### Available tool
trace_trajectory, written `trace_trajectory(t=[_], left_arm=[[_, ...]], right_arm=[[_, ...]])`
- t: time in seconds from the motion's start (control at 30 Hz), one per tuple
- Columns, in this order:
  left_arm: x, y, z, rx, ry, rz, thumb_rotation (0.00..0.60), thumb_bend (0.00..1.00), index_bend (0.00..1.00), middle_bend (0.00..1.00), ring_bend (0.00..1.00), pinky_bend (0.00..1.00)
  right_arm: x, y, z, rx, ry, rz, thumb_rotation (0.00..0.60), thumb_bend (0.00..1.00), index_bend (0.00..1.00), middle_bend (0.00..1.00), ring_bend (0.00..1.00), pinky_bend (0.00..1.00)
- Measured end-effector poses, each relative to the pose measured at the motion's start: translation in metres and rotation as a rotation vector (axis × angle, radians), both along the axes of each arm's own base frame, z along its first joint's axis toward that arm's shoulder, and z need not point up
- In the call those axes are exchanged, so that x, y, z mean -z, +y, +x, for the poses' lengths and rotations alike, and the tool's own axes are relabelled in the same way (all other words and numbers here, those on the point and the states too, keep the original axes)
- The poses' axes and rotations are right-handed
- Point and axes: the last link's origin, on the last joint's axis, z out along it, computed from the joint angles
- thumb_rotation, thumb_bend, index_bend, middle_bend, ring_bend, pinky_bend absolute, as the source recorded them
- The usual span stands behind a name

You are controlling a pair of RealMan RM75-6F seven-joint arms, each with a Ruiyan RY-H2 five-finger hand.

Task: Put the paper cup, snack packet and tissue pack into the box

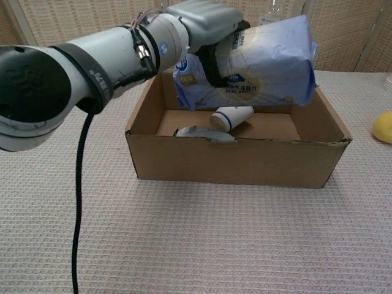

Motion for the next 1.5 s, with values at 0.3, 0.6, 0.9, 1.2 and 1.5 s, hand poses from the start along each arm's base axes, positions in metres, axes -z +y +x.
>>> trace_trajectory(t=[0.3, 0.6, 0.9, 1.2, 1.5], left_arm=[[-0.014, 0.019, -0.021, -0.033, 0.042, 0.037, 0.6, 0.17, 0.0, 0.0, 0.0, 0.08], [-0.058, 0.017, -0.034, -0.097, 0.026, 0.047, 0.6, 0.25, 0.0, 0.0, 0.0, 0.11], [-0.162, -0.01, -0.092, -0.141, 0.047, 0.204, 0.6, 0.23, 0.0, 0.0, 0.0, 0.12], [-0.214, -0.08, -0.212, -0.238, -0.057, 0.283, 0.6, 0.21, 0.0, 0.05, 0.0, 0.16], [-0.23, -0.134, -0.289, -0.252, -0.041, 0.308, 0.6, 0.22, 0.0, 0.07, 0.0, 0.17]], right_arm=[[-0.001, 0.0, 0.0, -0.001, -0.001, 0.003, 0.6, 0.0, 0.12, 0.1, 0.0, 0.0], [0.001, 0.001, 0.001, -0.003, -0.005, 0.012, 0.6, 0.0, 0.12, 0.1, 0.0, 0.0], [-0.001, 0.005, 0.002, -0.007, -0.015, 0.02, 0.6, 0.0, 0.12, 0.1, 0.0, 0.0], [0.0, 0.008, 0.004, -0.02, -0.018, 0.026, 0.6, 0.0, 0.12, 0.1, 0.0, 0.0], [0.001, 0.009, 0.003, -0.019, -0.015, 0.032, 0.6, 0.0, 0.12, 0.1, 0.0, 0.0]])
